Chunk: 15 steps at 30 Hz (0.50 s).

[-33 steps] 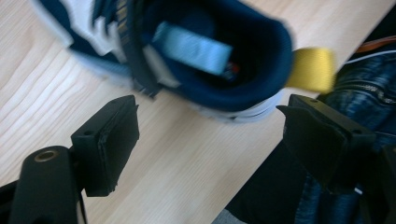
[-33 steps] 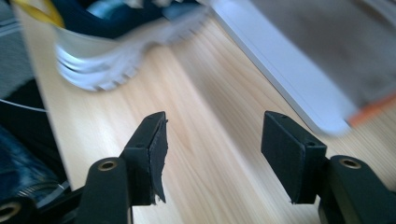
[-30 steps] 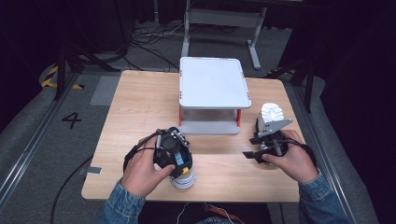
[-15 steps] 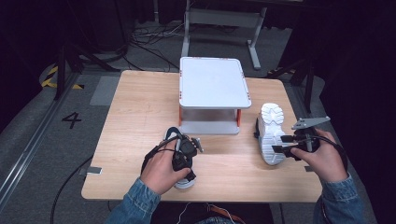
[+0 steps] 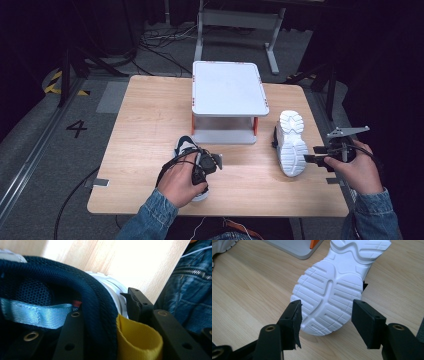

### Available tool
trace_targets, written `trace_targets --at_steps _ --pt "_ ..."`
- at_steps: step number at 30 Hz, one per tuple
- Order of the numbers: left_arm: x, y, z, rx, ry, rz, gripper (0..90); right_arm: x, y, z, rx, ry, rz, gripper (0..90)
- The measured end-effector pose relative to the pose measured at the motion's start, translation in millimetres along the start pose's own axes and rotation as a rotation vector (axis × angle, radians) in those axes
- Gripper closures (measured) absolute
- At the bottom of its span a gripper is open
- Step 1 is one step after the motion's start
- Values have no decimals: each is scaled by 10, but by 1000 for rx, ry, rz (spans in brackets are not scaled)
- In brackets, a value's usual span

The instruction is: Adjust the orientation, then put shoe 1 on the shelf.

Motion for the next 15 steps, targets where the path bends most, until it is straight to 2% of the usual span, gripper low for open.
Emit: trace_targets --at_steps 3,6,9,13,14,15 --pt "56 64 4 52 -77 -2 631 -13 6 10 -1 -1 6 423" --pt "142 130 20 80 -152 7 641 -53 28 42 -12 -4 6 424" --pt "237 212 37 97 -196 18 700 -73 79 72 -20 -18 20 426" --pt "345 254 7 77 -208 43 664 -116 116 99 -28 -30 23 426" --pt "379 249 -11 78 -205 46 658 -129 121 107 -32 -38 19 426" --pt "441 234 -46 99 -207 48 656 -141 119 120 -34 -38 23 426"
Point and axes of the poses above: each handheld gripper's, and its own axes: y roughly backward along the jaws, x roughly out of its top, z roughly to its right, the point moved 6 cm from there along -y, roughly forward along the jaws, and after that the axes turned 3 degrees about -x, right-handed, at the moved point
